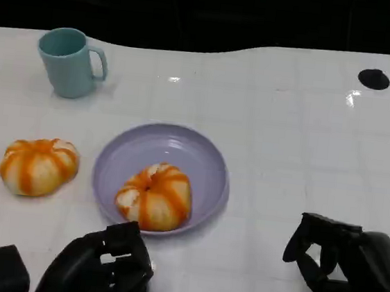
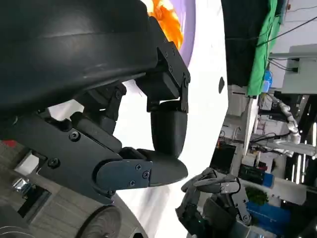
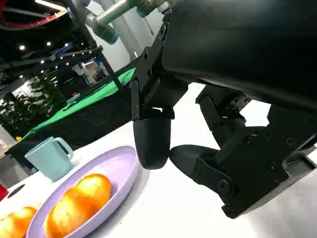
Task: Grasp the bread from the table and place it into the plate.
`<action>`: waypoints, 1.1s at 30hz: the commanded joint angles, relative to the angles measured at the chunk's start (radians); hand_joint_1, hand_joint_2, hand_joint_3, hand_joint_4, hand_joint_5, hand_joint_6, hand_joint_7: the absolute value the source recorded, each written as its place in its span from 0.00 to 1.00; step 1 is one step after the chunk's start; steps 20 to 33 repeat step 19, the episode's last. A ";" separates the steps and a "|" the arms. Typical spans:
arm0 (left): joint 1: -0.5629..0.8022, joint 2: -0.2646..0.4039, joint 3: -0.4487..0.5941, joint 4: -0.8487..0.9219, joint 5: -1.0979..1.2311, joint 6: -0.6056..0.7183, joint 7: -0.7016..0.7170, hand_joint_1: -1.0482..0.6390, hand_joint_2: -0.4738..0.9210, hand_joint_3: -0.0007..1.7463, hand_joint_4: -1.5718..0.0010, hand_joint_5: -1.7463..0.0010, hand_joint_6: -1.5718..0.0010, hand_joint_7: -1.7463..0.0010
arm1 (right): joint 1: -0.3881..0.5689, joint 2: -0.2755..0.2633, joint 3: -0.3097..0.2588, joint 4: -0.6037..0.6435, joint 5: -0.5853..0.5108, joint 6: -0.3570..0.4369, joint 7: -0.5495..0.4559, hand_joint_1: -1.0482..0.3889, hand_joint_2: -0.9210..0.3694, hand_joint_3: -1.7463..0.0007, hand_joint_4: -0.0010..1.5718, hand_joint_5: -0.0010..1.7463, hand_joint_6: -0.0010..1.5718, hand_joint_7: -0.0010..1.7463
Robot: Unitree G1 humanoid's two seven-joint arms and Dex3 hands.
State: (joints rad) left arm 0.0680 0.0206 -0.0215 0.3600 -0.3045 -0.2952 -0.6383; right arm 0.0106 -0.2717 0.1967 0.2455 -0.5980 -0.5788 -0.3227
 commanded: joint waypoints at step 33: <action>-0.004 0.022 0.017 0.018 -0.002 -0.015 -0.019 0.28 0.85 0.34 0.51 0.00 0.53 0.17 | -0.025 0.013 0.006 0.100 0.118 -0.098 0.034 0.58 0.40 0.31 0.53 0.96 0.50 0.72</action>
